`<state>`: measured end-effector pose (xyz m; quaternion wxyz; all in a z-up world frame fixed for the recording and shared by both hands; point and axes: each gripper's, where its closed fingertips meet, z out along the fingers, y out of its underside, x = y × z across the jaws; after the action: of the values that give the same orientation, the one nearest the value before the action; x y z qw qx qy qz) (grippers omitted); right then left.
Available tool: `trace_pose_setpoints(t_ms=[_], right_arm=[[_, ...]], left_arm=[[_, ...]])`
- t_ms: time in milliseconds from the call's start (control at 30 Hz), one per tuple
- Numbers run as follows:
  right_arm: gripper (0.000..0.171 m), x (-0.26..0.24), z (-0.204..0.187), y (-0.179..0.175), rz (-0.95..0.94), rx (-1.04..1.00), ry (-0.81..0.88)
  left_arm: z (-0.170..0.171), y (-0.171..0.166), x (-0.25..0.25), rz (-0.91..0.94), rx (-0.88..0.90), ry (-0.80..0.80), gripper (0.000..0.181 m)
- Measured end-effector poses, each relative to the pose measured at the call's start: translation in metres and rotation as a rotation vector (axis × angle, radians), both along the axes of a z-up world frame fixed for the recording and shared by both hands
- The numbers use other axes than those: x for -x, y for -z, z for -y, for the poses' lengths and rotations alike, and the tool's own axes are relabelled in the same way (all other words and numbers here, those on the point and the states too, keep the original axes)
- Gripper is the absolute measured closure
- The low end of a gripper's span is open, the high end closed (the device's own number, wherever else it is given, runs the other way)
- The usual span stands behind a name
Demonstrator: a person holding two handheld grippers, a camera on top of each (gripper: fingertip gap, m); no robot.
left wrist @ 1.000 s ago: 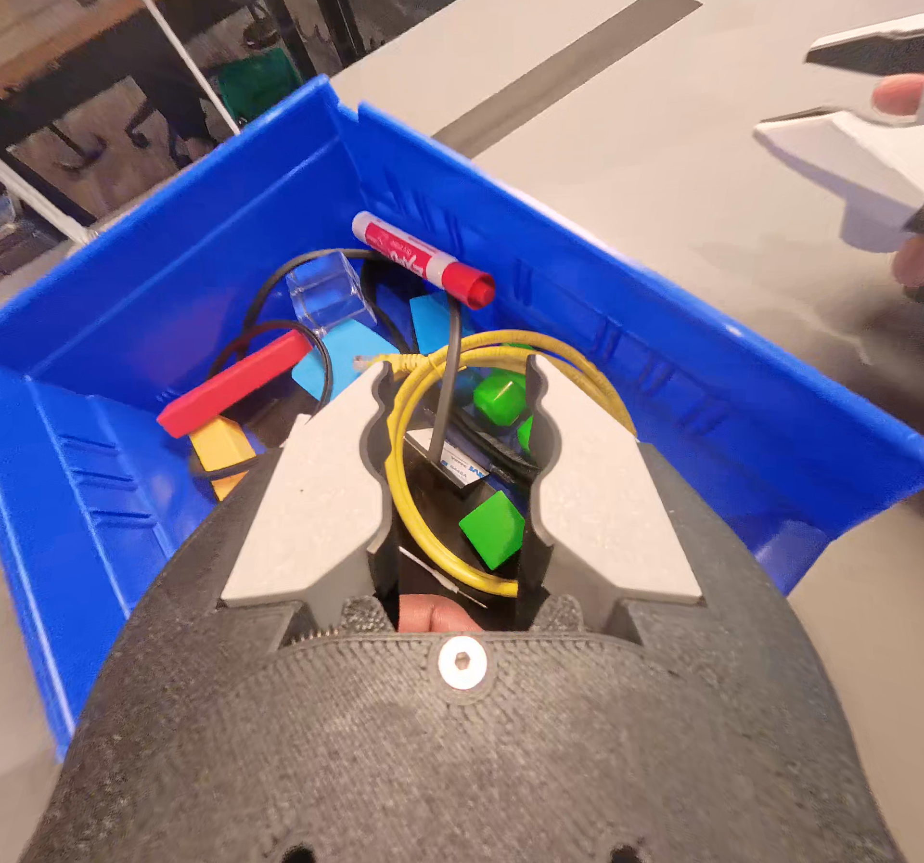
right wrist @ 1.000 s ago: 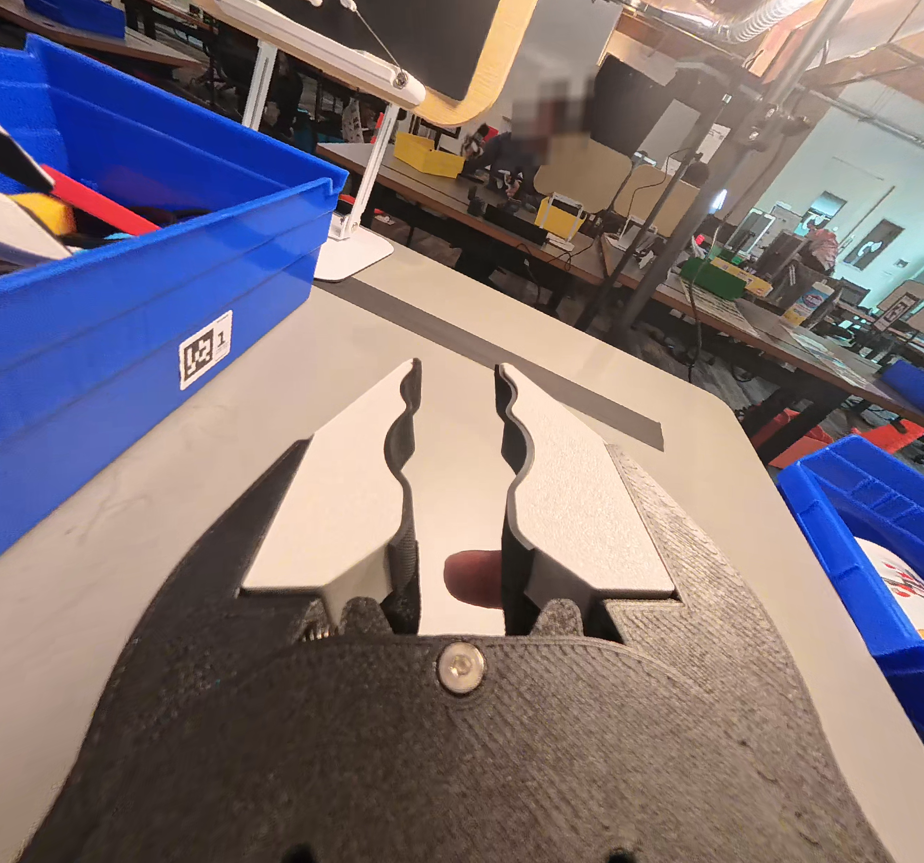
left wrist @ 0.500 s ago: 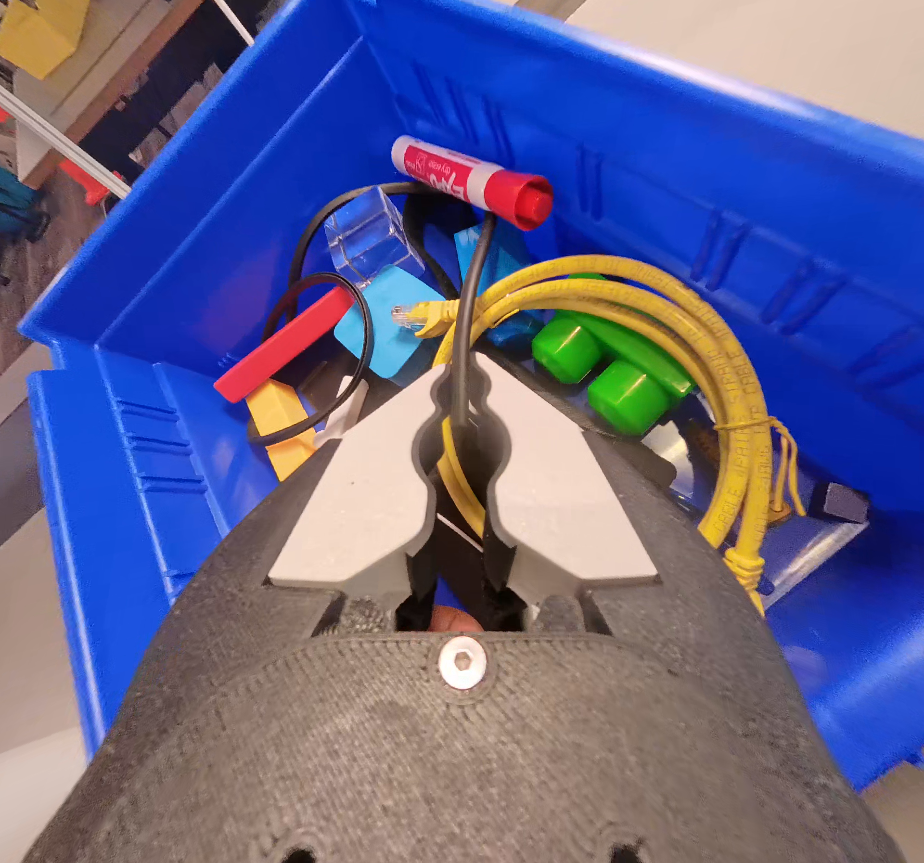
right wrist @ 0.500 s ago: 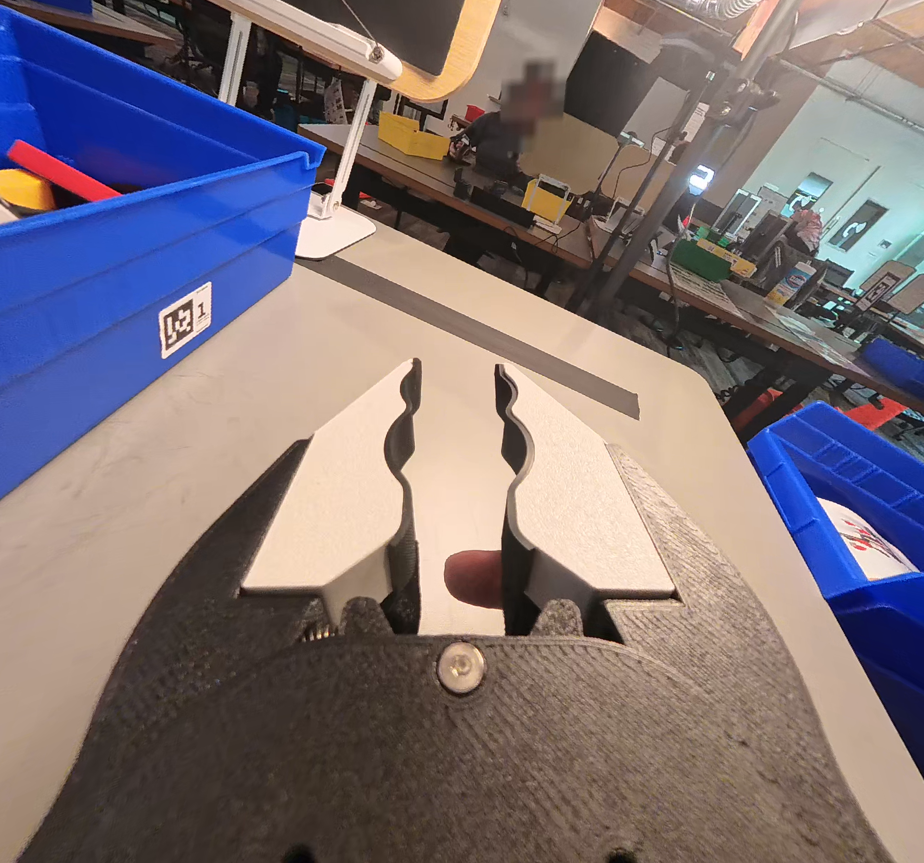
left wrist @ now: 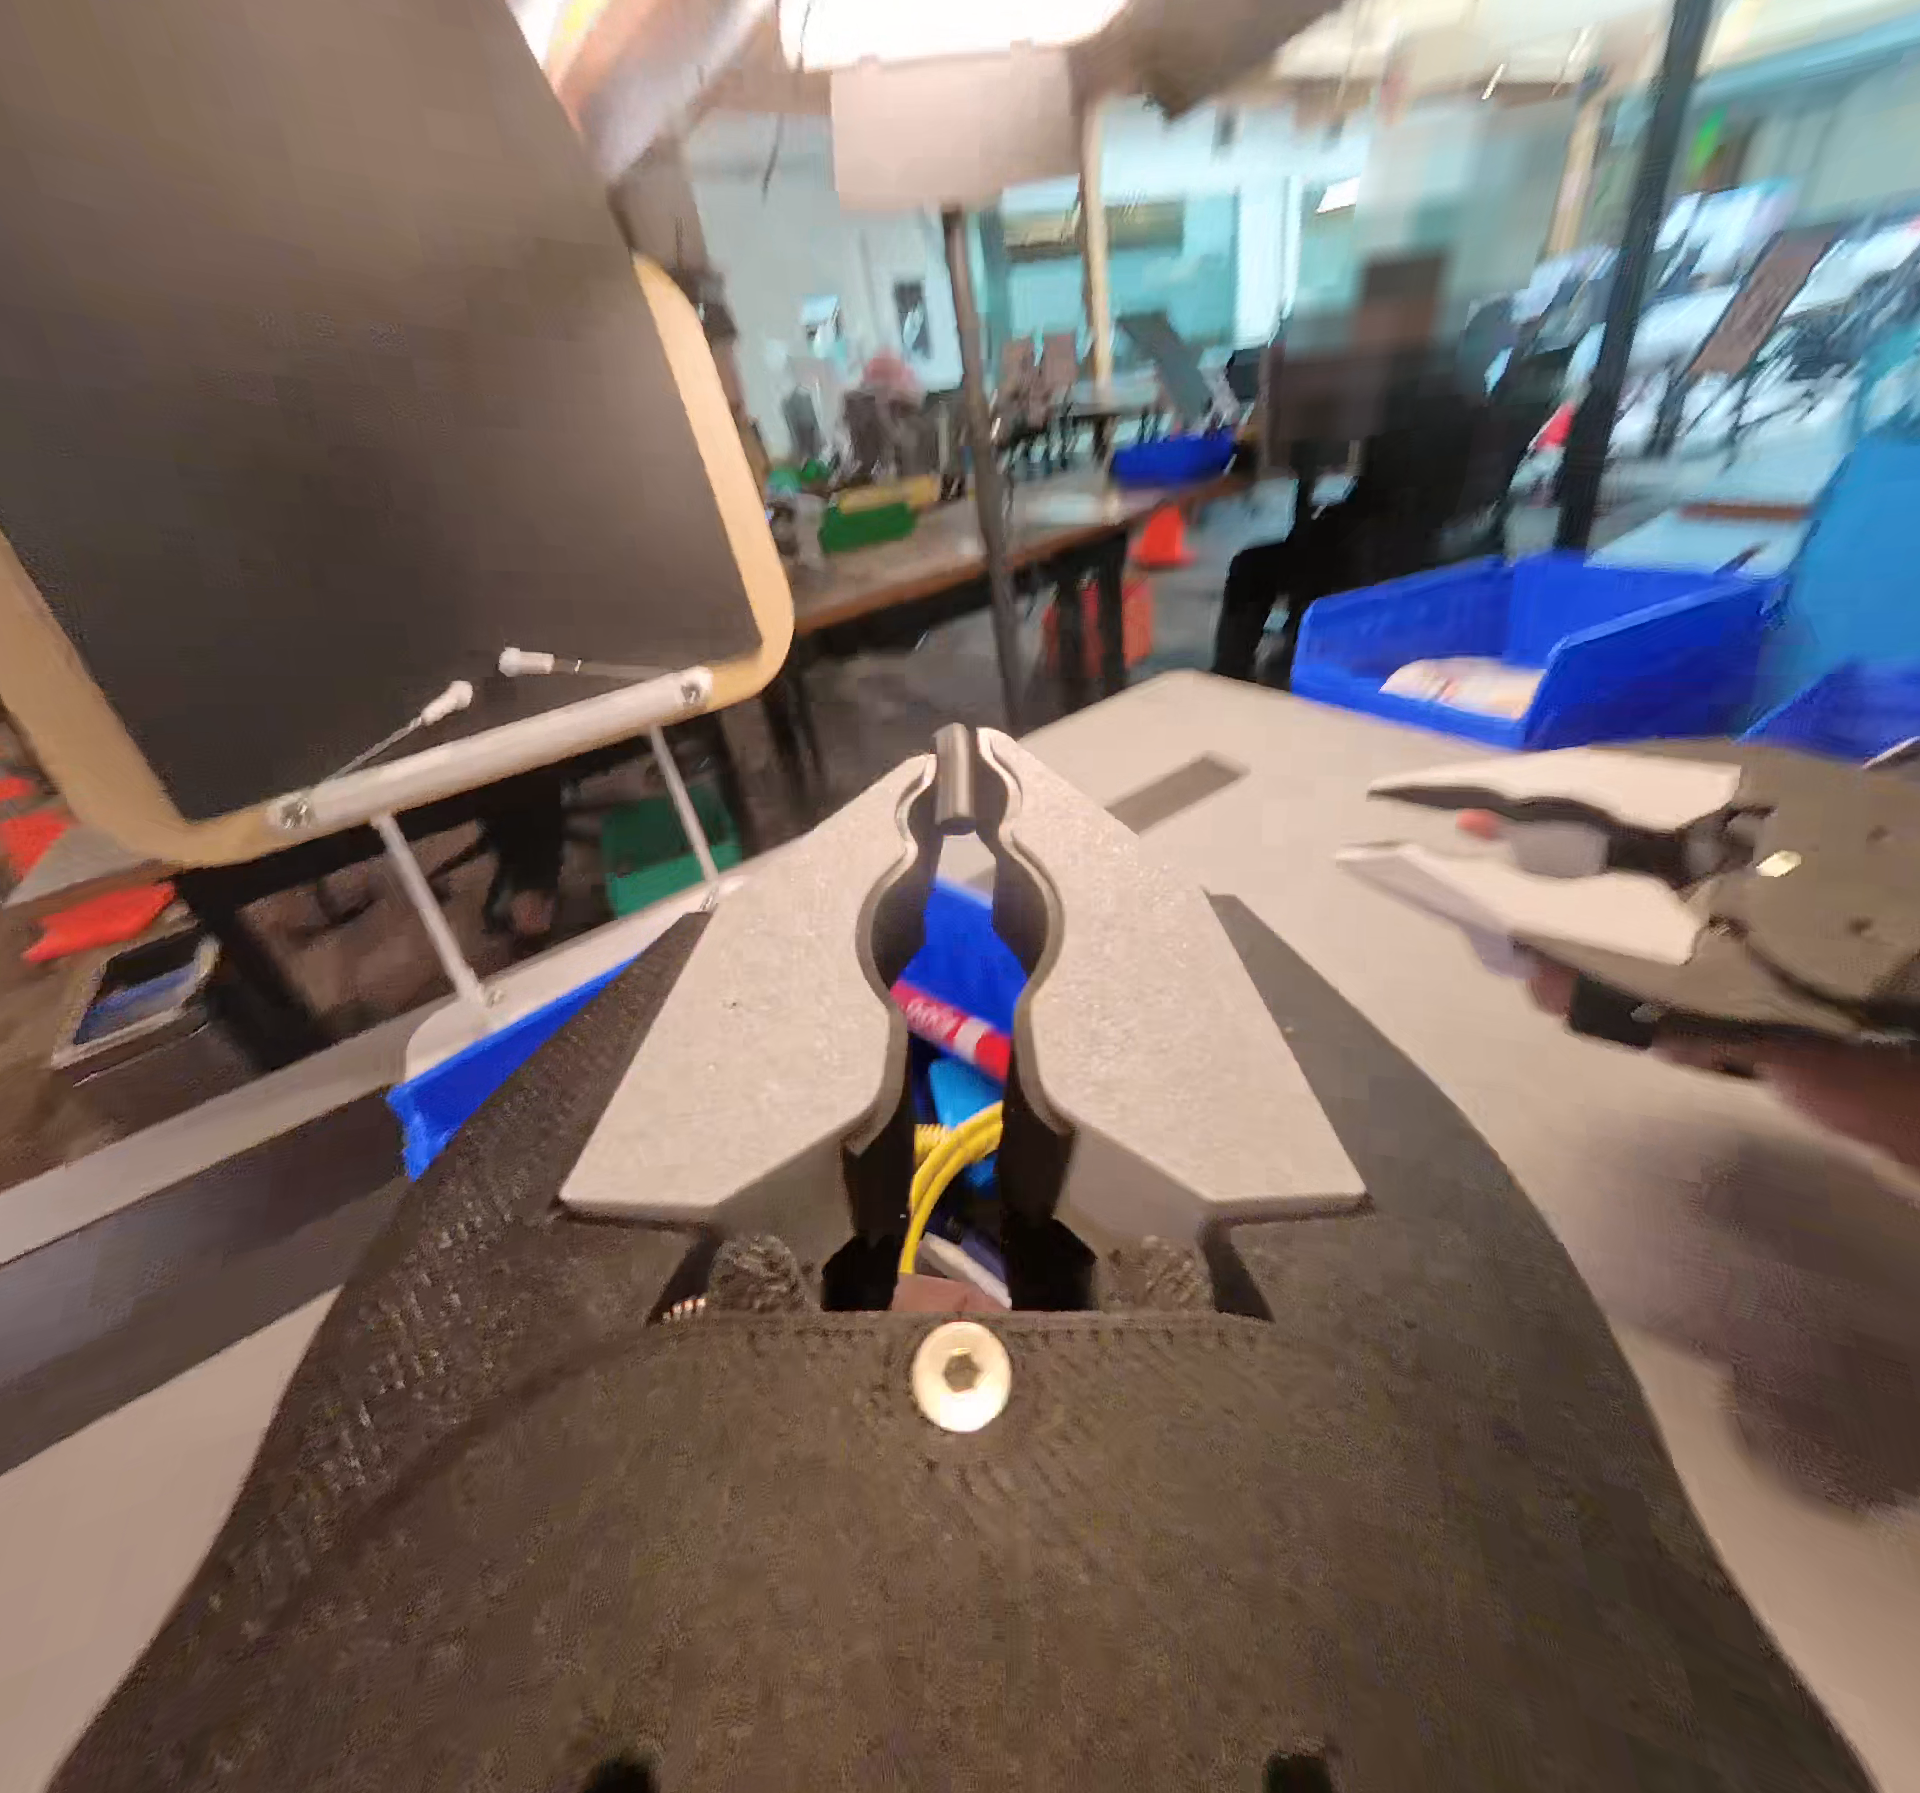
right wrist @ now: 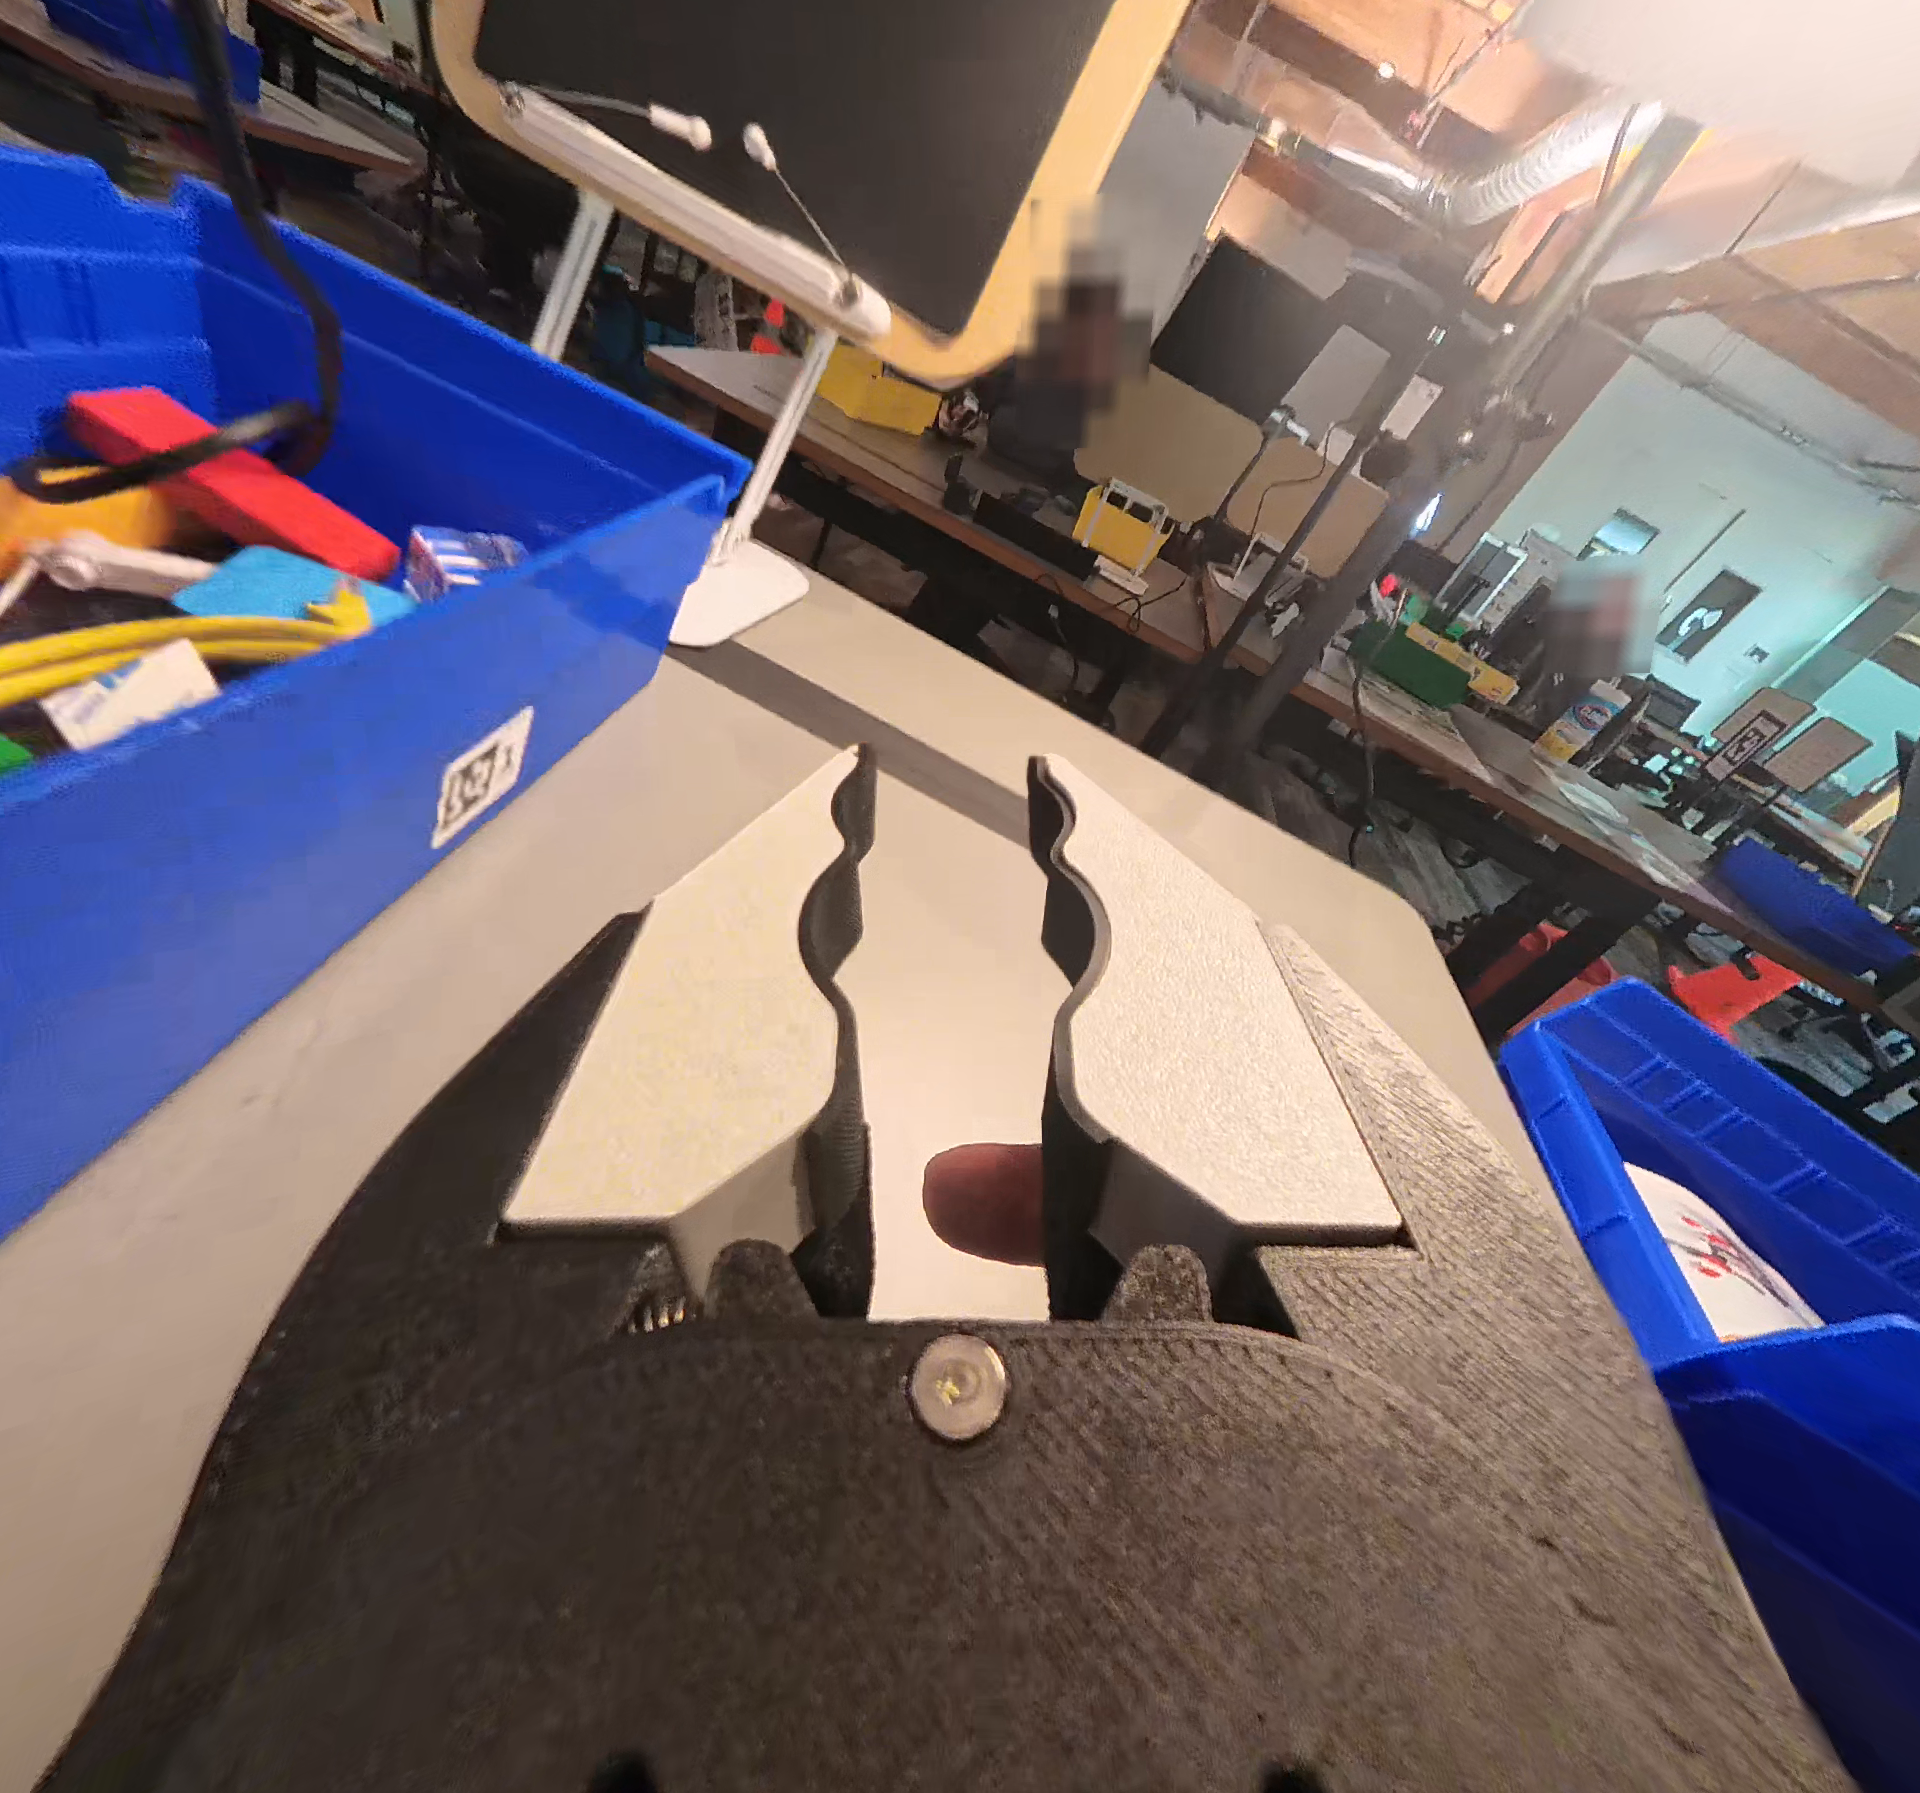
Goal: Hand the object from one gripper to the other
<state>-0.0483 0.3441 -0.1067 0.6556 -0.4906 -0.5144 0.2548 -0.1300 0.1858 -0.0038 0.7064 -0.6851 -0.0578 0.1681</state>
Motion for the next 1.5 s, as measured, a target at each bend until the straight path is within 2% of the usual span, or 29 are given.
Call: trace_pose_setpoints(t_ms=[100, 233, 433, 533, 667, 767, 833, 967, 1133, 1267, 1400, 1500], right_arm=[[0.141, -0.001, 0.026, -0.027, -0.072, -0.058, -0.029], [0.141, -0.001, 0.066, -0.055, -0.138, -0.153, -0.063], [0.142, -0.008, 0.122, -0.072, -0.144, -0.195, -0.104], [0.142, -0.023, 0.149, -0.076, -0.165, -0.210, -0.117], [0.143, -0.052, 0.177, -0.078, -0.265, -0.220, -0.126], [0.145, -0.053, 0.204, -0.070, -0.284, -0.250, -0.245], [0.144, -0.056, 0.211, -0.069, -0.305, -0.240, -0.254], [0.145, -0.064, 0.238, -0.065, -0.363, -0.092, -0.367], [0.144, -0.074, 0.256, -0.045, -0.364, 0.035, -0.377], [0.140, -0.077, 0.273, -0.031, -0.312, -0.163, -0.325], [0.132, -0.070, 0.284, -0.018, -0.230, -0.385, -0.272], [0.133, -0.071, 0.289, -0.014, -0.210, -0.543, -0.237]], left_arm=[[0.019, -0.031, -0.010, 0.018, -0.143, 0.086, 0.177], [0.051, -0.072, -0.026, -0.044, -0.310, 0.142, 0.177], [0.087, -0.113, -0.069, -0.069, -0.409, 0.260, 0.178], [0.105, -0.117, -0.093, -0.087, -0.425, 0.294, 0.178], [0.123, -0.092, -0.113, -0.032, -0.413, 0.336, 0.178], [0.134, -0.056, -0.123, 0.076, -0.411, 0.387, 0.177], [0.140, -0.031, -0.128, 0.146, -0.402, 0.400, 0.177], [0.137, 0.018, -0.128, 0.240, -0.344, 0.368, 0.177], [0.138, 0.058, -0.138, 0.338, -0.299, 0.377, 0.177], [0.145, 0.075, -0.143, 0.308, -0.259, 0.354, 0.176], [0.150, 0.082, -0.146, 0.184, -0.199, 0.319, 0.176], [0.152, 0.093, -0.151, 0.060, -0.117, 0.300, 0.176]])
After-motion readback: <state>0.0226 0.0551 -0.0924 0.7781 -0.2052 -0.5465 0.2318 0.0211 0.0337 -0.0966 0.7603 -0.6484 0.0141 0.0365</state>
